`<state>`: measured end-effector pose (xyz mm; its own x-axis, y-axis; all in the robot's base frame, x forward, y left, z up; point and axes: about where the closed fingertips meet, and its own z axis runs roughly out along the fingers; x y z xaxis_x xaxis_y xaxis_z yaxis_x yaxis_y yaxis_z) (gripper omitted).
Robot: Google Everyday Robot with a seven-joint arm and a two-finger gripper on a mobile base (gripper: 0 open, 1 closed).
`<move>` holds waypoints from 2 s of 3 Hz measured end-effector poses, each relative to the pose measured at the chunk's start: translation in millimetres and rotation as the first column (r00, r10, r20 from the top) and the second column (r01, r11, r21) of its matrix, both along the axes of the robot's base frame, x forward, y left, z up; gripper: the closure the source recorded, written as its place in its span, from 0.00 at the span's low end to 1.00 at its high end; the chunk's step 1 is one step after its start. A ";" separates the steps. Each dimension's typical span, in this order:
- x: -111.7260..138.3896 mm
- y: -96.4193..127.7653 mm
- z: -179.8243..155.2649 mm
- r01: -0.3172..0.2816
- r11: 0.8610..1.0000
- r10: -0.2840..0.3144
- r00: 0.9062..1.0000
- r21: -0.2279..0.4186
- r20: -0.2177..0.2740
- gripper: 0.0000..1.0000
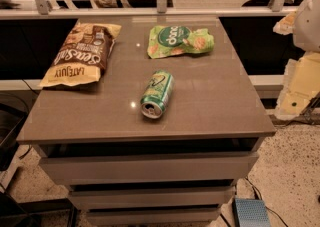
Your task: Place green can upright
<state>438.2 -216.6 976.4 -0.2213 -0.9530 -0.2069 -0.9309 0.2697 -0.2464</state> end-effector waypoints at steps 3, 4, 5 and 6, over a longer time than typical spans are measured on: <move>40.1 50.8 -19.9 -0.280 0.955 0.276 0.960 0.102 0.048 0.00; 64.0 85.5 -37.8 -0.502 0.856 0.494 0.865 0.124 0.092 0.00; 88.2 119.8 -56.2 -0.675 0.725 0.662 0.738 0.137 0.130 0.00; 97.0 157.0 -66.0 -0.825 0.546 0.806 0.565 0.144 0.176 0.00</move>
Offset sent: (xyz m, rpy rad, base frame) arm 0.0365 0.0445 -0.0107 0.1425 -0.0404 0.2793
